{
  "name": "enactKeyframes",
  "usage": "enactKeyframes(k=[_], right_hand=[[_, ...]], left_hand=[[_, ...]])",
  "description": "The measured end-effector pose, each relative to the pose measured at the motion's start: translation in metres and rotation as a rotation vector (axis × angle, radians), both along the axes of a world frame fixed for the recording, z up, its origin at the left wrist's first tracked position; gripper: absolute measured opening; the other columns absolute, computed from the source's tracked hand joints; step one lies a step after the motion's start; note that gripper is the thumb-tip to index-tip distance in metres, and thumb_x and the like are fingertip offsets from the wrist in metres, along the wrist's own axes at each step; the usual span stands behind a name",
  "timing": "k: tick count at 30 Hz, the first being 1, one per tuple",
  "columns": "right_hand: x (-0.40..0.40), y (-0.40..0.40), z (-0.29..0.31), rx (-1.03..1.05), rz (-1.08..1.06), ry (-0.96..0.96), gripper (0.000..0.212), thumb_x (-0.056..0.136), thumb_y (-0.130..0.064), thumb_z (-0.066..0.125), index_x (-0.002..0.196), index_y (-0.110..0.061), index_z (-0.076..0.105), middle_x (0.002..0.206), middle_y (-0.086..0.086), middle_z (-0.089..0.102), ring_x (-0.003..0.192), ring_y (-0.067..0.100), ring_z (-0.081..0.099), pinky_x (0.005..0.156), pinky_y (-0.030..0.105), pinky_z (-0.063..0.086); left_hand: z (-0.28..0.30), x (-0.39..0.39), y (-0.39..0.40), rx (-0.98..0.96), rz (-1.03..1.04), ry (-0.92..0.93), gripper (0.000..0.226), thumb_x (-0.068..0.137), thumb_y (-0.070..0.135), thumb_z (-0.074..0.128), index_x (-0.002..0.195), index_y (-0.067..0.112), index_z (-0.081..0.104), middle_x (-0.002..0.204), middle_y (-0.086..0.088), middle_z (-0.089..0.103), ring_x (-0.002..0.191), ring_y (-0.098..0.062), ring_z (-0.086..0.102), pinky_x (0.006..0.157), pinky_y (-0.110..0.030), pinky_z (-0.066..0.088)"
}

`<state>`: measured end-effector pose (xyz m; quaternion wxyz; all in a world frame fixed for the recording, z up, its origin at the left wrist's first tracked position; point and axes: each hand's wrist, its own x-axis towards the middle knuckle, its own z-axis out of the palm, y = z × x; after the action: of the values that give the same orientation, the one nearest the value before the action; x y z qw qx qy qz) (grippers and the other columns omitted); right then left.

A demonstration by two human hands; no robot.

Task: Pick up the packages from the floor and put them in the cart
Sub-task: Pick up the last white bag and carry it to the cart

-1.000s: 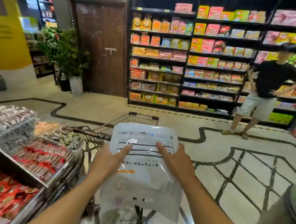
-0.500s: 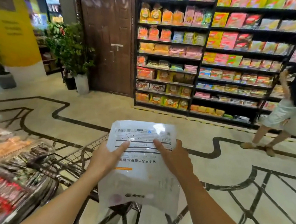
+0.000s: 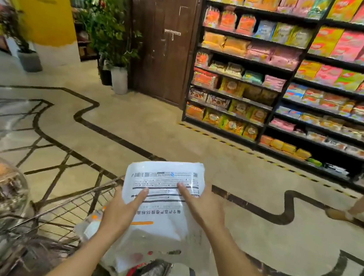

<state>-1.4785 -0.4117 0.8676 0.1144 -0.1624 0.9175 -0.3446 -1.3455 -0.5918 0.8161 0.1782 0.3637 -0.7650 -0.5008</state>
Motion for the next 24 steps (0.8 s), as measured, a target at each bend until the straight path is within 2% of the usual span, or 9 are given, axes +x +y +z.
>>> enactKeyframes(k=[2,4,6,7,11,14,17,20,24], right_hand=[[-0.026,-0.022,-0.022,0.019,0.061,-0.016,0.100,0.067,-0.105,0.036,0.143,-0.042,0.049,0.128,-0.015,0.071,0.114,0.018,0.069,0.094,0.045,0.058],[-0.047,-0.044,-0.042,0.050,0.129,-0.057,0.089,0.071,-0.102,0.039,0.138,-0.043,0.050,0.122,-0.018,0.072,0.109,0.015,0.070,0.091,0.042,0.058],[-0.063,-0.070,-0.062,0.091,0.209,-0.079,0.080,0.074,-0.100,0.040,0.132,-0.045,0.050,0.117,-0.019,0.069,0.101,0.012,0.068,0.087,0.036,0.056],[-0.070,-0.080,-0.073,0.112,0.235,-0.086,0.085,0.073,-0.102,0.038,0.135,-0.045,0.050,0.119,-0.018,0.070,0.100,0.012,0.068,0.086,0.035,0.056],[-0.095,-0.137,-0.125,0.142,0.408,-0.156,0.099,0.067,-0.106,0.036,0.140,-0.040,0.046,0.118,-0.013,0.074,0.103,0.015,0.073,0.089,0.044,0.061],[-0.104,-0.182,-0.148,0.172,0.552,-0.208,0.098,0.068,-0.105,0.040,0.142,-0.041,0.042,0.136,-0.007,0.066,0.121,0.023,0.067,0.101,0.048,0.055],[-0.109,-0.223,-0.177,0.259,0.664,-0.281,0.114,0.071,-0.100,0.044,0.161,-0.032,0.027,0.157,0.004,0.052,0.140,0.031,0.052,0.110,0.050,0.047],[-0.111,-0.254,-0.205,0.272,0.754,-0.314,0.109,0.074,-0.096,0.049,0.158,-0.030,0.029,0.147,0.005,0.060,0.133,0.031,0.057,0.104,0.047,0.050],[-0.113,-0.282,-0.231,0.286,0.792,-0.328,0.101,0.079,-0.092,0.049,0.157,-0.030,0.033,0.141,0.003,0.064,0.128,0.031,0.061,0.099,0.043,0.050]], left_hand=[[-0.018,-0.014,-0.007,0.058,0.044,0.007,0.062,0.079,0.081,0.059,0.123,0.037,0.066,0.101,0.014,0.078,0.089,-0.002,0.071,0.071,-0.022,0.052],[-0.042,-0.026,-0.017,0.139,0.114,-0.020,0.071,0.073,0.088,0.061,0.126,0.041,0.064,0.108,0.015,0.077,0.097,-0.009,0.072,0.084,-0.035,0.059],[-0.068,-0.030,-0.030,0.204,0.208,-0.062,0.086,0.065,0.096,0.057,0.133,0.042,0.058,0.118,0.015,0.074,0.109,-0.018,0.071,0.095,-0.048,0.057],[-0.079,-0.032,-0.035,0.222,0.246,-0.086,0.093,0.064,0.098,0.055,0.137,0.040,0.055,0.124,0.014,0.071,0.116,-0.021,0.067,0.099,-0.049,0.054],[-0.108,-0.033,-0.054,0.299,0.441,-0.175,0.116,0.061,0.099,0.052,0.153,0.029,0.043,0.141,-0.001,0.062,0.128,-0.031,0.059,0.105,-0.048,0.049],[-0.134,-0.031,-0.068,0.365,0.601,-0.175,0.120,0.063,0.096,0.058,0.159,0.027,0.034,0.147,-0.002,0.059,0.126,-0.029,0.061,0.107,-0.048,0.049],[-0.154,-0.030,-0.076,0.407,0.780,-0.207,0.108,0.075,0.083,0.063,0.156,0.018,0.037,0.138,-0.009,0.064,0.120,-0.032,0.064,0.101,-0.044,0.051],[-0.174,-0.030,-0.086,0.419,0.898,-0.253,0.086,0.082,0.069,0.067,0.144,0.012,0.049,0.114,-0.007,0.070,0.098,-0.027,0.068,0.086,-0.042,0.056],[-0.188,-0.034,-0.096,0.365,0.961,-0.302,0.068,0.087,0.065,0.066,0.135,0.018,0.052,0.109,0.001,0.072,0.091,-0.021,0.070,0.076,-0.035,0.051]])
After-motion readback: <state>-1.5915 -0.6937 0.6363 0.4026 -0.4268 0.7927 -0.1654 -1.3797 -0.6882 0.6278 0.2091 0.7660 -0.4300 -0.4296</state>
